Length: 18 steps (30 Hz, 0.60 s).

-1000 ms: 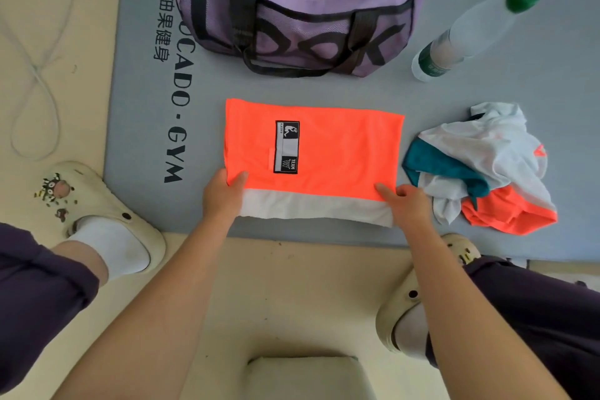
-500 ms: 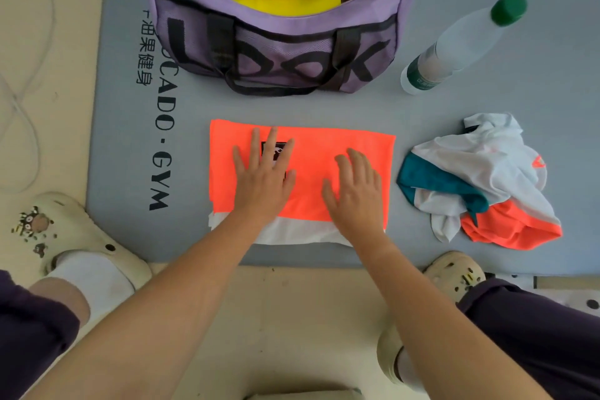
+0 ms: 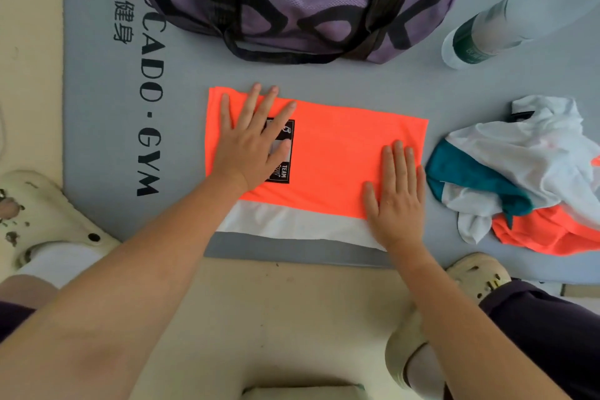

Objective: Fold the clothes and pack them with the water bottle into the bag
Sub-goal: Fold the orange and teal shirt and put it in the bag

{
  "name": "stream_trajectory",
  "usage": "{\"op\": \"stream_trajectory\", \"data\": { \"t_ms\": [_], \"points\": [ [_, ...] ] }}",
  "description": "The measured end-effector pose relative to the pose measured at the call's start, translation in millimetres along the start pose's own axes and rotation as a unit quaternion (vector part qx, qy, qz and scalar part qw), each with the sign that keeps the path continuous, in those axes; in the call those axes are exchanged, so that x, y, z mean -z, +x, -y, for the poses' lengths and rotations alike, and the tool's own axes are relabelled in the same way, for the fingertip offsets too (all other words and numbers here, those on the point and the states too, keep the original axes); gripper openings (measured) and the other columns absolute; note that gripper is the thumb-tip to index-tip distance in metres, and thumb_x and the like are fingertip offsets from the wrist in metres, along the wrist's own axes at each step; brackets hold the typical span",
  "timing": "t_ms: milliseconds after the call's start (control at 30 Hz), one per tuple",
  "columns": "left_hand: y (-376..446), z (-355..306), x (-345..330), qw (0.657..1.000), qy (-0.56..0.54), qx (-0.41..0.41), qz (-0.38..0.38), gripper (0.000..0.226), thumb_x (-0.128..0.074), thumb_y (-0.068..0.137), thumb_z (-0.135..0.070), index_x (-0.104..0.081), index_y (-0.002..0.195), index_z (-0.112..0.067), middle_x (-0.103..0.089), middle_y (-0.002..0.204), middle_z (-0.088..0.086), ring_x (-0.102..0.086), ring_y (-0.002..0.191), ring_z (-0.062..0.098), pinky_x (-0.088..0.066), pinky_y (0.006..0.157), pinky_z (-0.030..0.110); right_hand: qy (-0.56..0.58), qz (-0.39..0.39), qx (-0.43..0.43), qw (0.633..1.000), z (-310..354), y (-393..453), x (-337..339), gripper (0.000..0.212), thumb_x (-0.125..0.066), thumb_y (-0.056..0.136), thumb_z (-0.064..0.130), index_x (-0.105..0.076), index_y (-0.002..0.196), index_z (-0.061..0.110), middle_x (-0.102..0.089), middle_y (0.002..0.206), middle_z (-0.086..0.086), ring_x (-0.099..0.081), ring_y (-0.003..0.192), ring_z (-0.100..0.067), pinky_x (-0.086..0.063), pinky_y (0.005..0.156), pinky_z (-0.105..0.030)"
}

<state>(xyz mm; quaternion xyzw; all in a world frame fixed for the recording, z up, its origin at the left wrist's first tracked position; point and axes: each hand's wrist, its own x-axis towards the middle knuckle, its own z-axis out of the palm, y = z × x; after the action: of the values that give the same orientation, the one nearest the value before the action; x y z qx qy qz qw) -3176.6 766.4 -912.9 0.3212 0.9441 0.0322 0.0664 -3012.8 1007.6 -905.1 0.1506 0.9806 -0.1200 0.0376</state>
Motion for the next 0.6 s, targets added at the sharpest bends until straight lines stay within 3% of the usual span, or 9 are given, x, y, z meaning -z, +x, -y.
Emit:
{"op": "stream_trajectory", "data": {
  "t_ms": [67, 133, 233, 300, 467, 600],
  "points": [
    [-3, -13, 4, 0.997, -0.009, 0.073, -0.025, 0.057, -0.037, 0.1, -0.041, -0.03, 0.154, -0.025, -0.019, 0.162, 0.012, -0.013, 0.15, 0.034, -0.008, 0.115, 0.066, 0.02, -0.03, -0.038, 0.999, 6, 8, 8, 0.058, -0.035, 0.101, 0.033, -0.03, 0.15, 0.003, -0.027, 0.158, -0.014, -0.019, 0.149, -0.029, -0.018, 0.119, -0.051],
    [-14, -38, 5, 0.991, -0.039, 0.111, -0.058, 0.058, -0.04, 0.098, -0.038, -0.031, 0.153, -0.021, -0.018, 0.162, 0.013, -0.012, 0.15, 0.036, -0.005, 0.117, 0.063, 0.026, -0.051, -0.005, 0.998, 23, 21, 13, 0.056, -0.036, 0.101, 0.031, -0.031, 0.15, 0.005, -0.027, 0.158, -0.014, -0.019, 0.149, -0.029, -0.017, 0.12, -0.051],
    [-42, -73, -3, 0.997, -0.054, 0.012, -0.049, 0.057, -0.045, 0.097, -0.041, -0.037, 0.15, -0.022, -0.022, 0.161, 0.013, -0.015, 0.149, 0.039, -0.011, 0.117, 0.064, 0.024, -0.018, 0.145, 0.989, 59, 44, 9, 0.057, -0.038, 0.101, 0.034, -0.028, 0.153, 0.012, -0.023, 0.16, -0.011, -0.015, 0.15, -0.027, -0.014, 0.12, -0.049],
    [-54, -64, -10, 0.998, -0.045, 0.021, -0.029, 0.058, -0.045, 0.097, -0.043, -0.037, 0.151, -0.023, -0.021, 0.161, 0.015, -0.016, 0.148, 0.041, -0.015, 0.117, 0.062, -0.006, 0.025, 0.209, 0.978, 65, 57, 3, 0.06, -0.041, 0.1, 0.036, -0.026, 0.154, 0.014, -0.021, 0.161, -0.009, -0.014, 0.15, -0.025, -0.013, 0.121, -0.048],
    [-67, -15, -18, 0.998, -0.018, 0.065, -0.018, 0.062, -0.032, 0.1, -0.051, -0.021, 0.156, -0.026, -0.011, 0.164, 0.01, -0.005, 0.15, 0.041, -0.009, 0.119, 0.059, -0.028, 0.048, 0.042, 0.998, 14, 73, 10, 0.068, -0.034, 0.1, 0.043, -0.016, 0.155, 0.007, -0.016, 0.162, -0.01, -0.01, 0.151, -0.024, -0.01, 0.121, -0.047],
    [-67, -10, -17, 0.997, -0.011, 0.066, -0.025, 0.062, -0.029, 0.101, -0.052, -0.02, 0.156, -0.026, -0.011, 0.165, 0.008, -0.006, 0.149, 0.043, -0.009, 0.119, 0.059, -0.032, 0.056, 0.023, 0.998, 12, 79, 24, 0.068, -0.041, 0.1, 0.042, -0.022, 0.152, 0.002, -0.023, 0.16, -0.014, -0.015, 0.15, -0.029, -0.005, 0.122, -0.046]
  ]
}}
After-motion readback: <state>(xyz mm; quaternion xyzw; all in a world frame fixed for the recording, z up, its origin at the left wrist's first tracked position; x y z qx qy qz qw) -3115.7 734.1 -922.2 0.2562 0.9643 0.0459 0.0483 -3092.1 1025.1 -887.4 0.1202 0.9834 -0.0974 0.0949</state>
